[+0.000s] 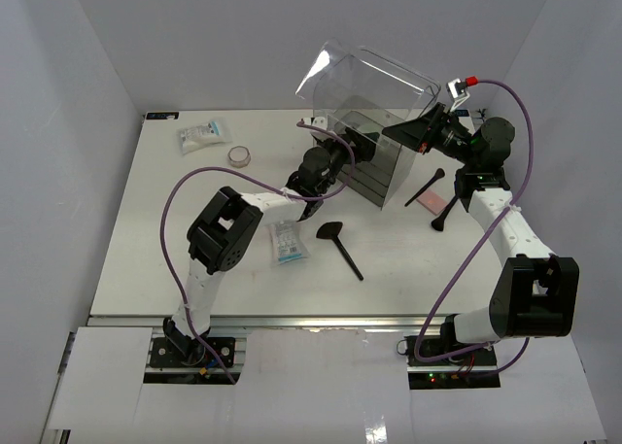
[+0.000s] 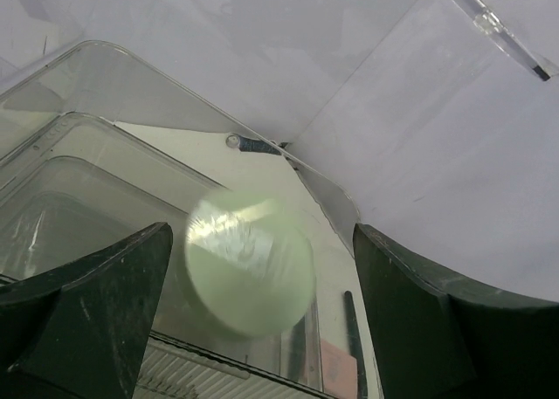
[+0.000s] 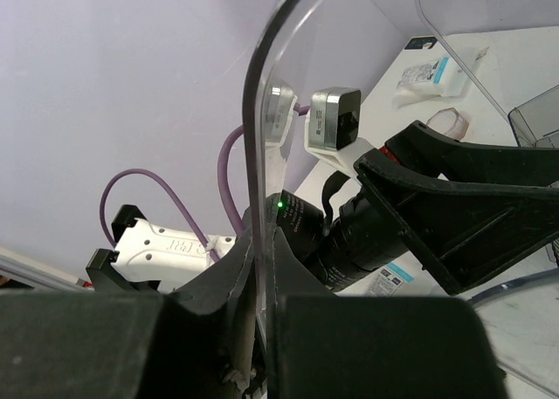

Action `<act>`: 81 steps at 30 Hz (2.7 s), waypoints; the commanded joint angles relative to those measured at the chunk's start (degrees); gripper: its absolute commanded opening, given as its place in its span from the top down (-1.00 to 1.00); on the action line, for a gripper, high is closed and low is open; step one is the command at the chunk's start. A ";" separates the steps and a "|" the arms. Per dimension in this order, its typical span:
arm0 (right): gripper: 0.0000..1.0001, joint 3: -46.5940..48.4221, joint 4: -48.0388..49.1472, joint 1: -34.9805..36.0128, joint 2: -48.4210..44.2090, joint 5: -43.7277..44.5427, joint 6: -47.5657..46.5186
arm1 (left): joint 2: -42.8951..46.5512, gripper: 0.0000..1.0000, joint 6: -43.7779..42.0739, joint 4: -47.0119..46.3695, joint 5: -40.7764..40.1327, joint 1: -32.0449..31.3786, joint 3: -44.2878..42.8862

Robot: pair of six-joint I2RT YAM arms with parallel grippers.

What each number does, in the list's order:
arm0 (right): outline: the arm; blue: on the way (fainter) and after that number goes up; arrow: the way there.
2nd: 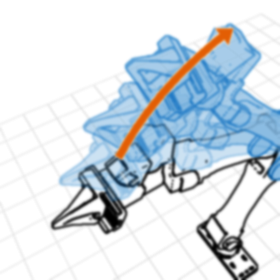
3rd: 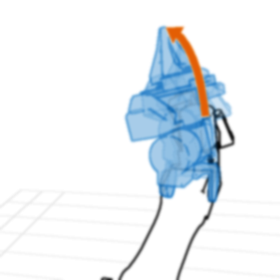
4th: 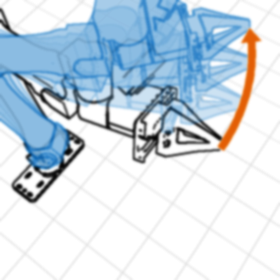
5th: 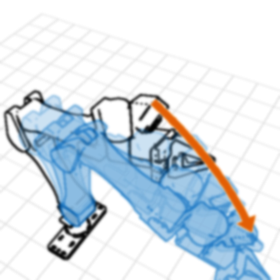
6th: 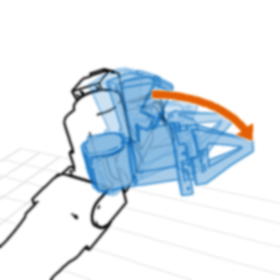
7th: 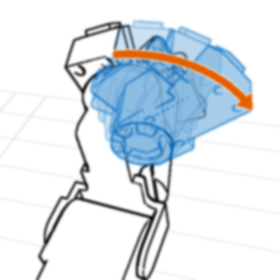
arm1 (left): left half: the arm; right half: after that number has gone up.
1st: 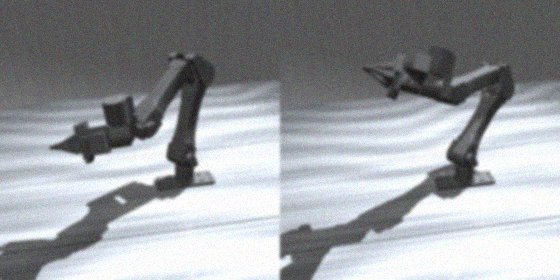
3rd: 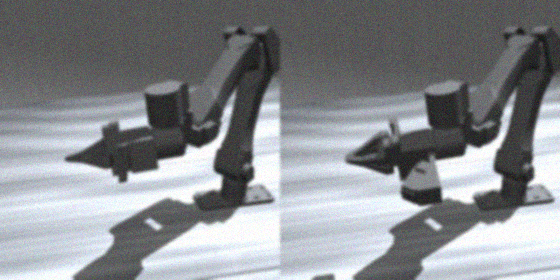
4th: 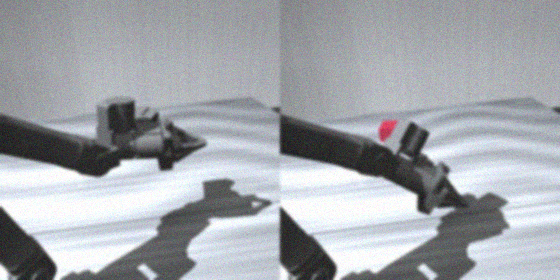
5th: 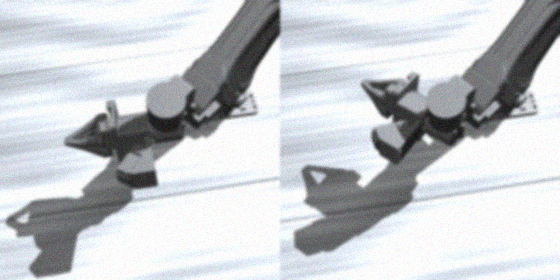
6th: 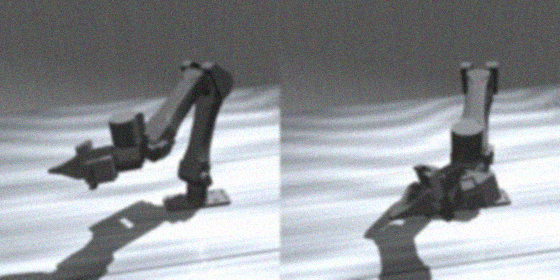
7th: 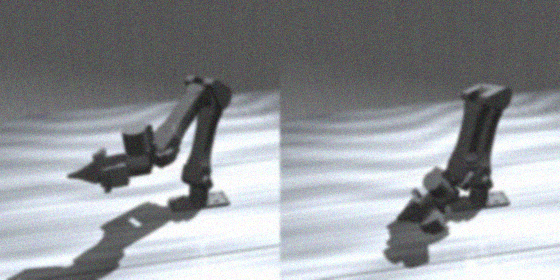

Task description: Organize the makeup

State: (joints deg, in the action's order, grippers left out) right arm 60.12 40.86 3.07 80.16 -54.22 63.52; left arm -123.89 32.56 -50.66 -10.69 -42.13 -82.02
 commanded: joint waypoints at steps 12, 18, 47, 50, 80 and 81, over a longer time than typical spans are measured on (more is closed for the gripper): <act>0.85 1.93 4.33 0.19 -3.60 -2.99 -2.08 | 13.00 -0.96 -0.29 0.29 2.58 -0.32 9.79; 0.85 1.59 4.14 0.09 -3.69 -2.91 -2.61 | 19.32 -0.96 -0.04 -0.41 2.70 -0.32 18.29; 0.85 -4.37 1.21 0.09 -5.55 -2.44 -8.59 | 58.19 -0.96 24.69 91.48 -4.36 33.80 36.72; 0.85 -4.65 1.32 0.09 -5.79 -2.71 -8.67 | 53.32 -0.96 26.67 90.19 -0.89 37.31 37.30; 0.85 -5.03 2.60 0.09 -3.35 -3.68 -8.50 | 28.85 -0.96 29.74 95.11 4.58 42.04 25.84; 0.85 -5.08 2.70 0.09 -3.34 -3.63 -8.50 | 28.53 -0.96 29.48 95.33 4.47 42.04 25.37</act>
State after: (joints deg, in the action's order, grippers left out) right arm 54.57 38.82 2.96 76.98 -55.20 54.19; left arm -92.00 61.94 40.99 -4.86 -0.36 -54.63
